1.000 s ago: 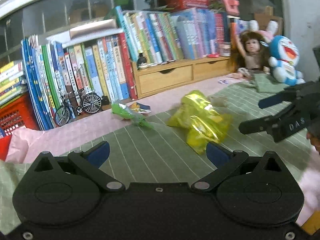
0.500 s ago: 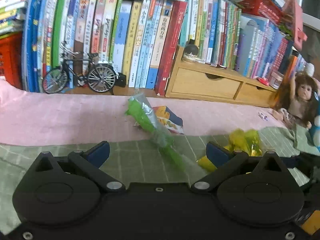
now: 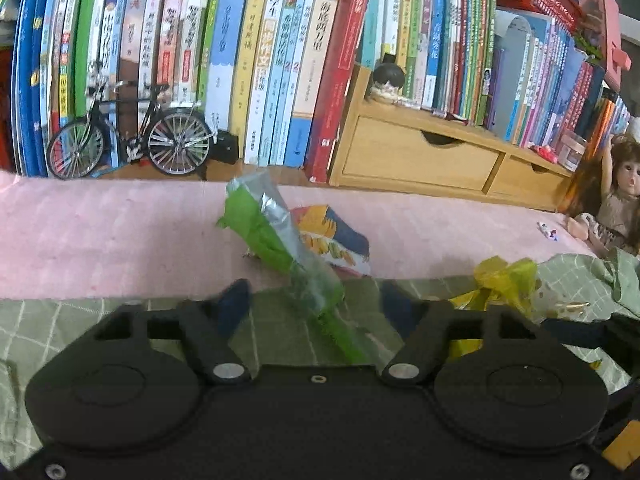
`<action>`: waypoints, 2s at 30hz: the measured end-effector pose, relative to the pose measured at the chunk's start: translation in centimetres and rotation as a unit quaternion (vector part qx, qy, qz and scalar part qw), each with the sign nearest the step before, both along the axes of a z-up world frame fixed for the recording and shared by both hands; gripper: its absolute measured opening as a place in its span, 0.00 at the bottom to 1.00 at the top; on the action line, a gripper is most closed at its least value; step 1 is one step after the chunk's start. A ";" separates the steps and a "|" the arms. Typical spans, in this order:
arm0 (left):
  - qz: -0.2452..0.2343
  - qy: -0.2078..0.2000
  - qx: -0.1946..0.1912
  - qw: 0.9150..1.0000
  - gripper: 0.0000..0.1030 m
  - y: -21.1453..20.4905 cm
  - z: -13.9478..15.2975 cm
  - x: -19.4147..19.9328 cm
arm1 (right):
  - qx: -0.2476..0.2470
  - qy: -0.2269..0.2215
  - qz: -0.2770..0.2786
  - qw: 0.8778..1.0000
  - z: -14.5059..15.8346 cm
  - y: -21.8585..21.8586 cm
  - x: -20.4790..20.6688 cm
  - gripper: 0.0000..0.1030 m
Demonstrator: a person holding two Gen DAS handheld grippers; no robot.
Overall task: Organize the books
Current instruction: 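Grasp the green plastic wrapper with the left tool while the right tool grasps the gold foil bag, then lift and carry the green wrapper and gold foil bag toward the bed edge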
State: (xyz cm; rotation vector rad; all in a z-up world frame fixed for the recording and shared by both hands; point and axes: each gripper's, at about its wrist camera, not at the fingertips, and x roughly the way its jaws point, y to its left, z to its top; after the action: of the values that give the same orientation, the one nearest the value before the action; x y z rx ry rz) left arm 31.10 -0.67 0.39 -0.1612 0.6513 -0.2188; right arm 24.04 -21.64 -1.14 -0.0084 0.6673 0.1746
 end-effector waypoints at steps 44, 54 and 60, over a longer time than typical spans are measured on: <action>-0.031 -0.036 -0.040 0.998 0.30 1.1 0.8 -0.4 | 0.033 -0.086 0.041 0.995 2.2 -0.2 -2.6 0.56; -0.031 -0.055 -0.019 0.998 0.30 2.3 4.1 -2.9 | 0.035 -0.091 0.059 0.993 4.4 0.9 -3.9 0.57; -0.029 -0.056 -0.016 0.998 0.30 2.9 5.6 -6.4 | 0.043 -0.093 0.065 0.993 5.8 1.3 -6.3 0.57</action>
State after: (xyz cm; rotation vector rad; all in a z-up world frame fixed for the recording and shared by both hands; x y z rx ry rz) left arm 24.70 2.23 6.00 -0.1601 0.5418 -0.2931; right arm 17.72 -20.33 4.62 0.0142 0.4739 0.3233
